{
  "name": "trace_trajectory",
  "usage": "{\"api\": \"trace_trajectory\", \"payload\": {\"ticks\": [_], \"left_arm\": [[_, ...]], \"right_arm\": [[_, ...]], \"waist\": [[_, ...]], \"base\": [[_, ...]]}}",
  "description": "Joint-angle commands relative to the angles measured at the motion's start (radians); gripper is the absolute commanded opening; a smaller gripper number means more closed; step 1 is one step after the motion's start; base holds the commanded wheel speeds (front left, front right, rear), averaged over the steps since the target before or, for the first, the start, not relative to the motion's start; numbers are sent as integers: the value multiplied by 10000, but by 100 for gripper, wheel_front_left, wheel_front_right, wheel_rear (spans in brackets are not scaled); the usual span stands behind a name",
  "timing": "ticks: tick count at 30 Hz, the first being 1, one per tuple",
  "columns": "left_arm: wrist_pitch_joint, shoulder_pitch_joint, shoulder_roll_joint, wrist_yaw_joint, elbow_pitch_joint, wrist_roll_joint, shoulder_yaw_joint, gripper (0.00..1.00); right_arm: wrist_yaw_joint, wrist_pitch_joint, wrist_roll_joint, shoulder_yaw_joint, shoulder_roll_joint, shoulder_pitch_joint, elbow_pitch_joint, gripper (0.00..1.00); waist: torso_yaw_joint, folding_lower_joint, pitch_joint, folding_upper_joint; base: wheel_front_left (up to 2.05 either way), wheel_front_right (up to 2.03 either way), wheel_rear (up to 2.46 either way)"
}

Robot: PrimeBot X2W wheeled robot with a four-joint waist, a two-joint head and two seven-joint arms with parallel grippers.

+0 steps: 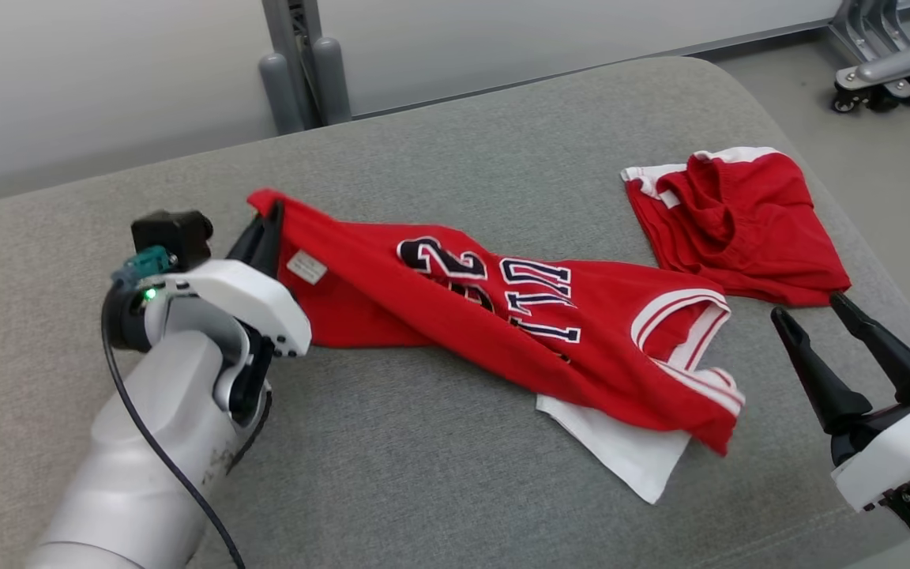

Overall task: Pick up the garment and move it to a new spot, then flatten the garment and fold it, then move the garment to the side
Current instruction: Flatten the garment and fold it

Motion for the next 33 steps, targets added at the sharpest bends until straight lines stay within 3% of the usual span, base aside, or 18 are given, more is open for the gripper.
{"api": "trace_trajectory", "payload": {"ticks": [1, 6, 13, 22, 30, 31, 33], "left_arm": [[-71, -143, 182, 91, -310, 153, 267, 0], [-76, 630, 622, 269, -1910, 621, 1404, 0], [-79, 2147, 666, 391, -2529, 837, 2252, 0], [-81, 3762, 84, 422, -2682, 1107, 3242, 0], [-82, 4159, -319, 416, -1887, 1213, 3787, 0], [-82, 4108, -334, 399, -1753, 1189, 3839, 2], [-82, 3994, -347, 426, -1490, 1201, 3929, 35]], "right_arm": [[-3, -185, -105, -88, 53, -57, 54, 100], [-3, -586, -163, -436, 243, 157, 71, 100], [-3, -827, -178, -696, 629, 462, 119, 100], [-3, -900, -251, -602, 1070, 657, 235, 100], [-3, -851, -259, -410, 1175, 686, 353, 100], [-3, -860, -269, -418, 1181, 702, 370, 100], [-3, -908, -277, -417, 1209, 728, 392, 100]], "waist": [[208, 0, -14, 0], [783, 0, -54, 0], [1529, 0, -179, 0], [1997, 0, -258, 0], [1771, 0, -181, 0], [1728, 0, -158, 0], [1645, 0, -107, 0]], "base": [[0, 0, 0], [0, 0, 0], [0, 0, 0], [0, 0, 0], [0, 0, 0], [0, 0, 0], [0, 0, 0]]}}
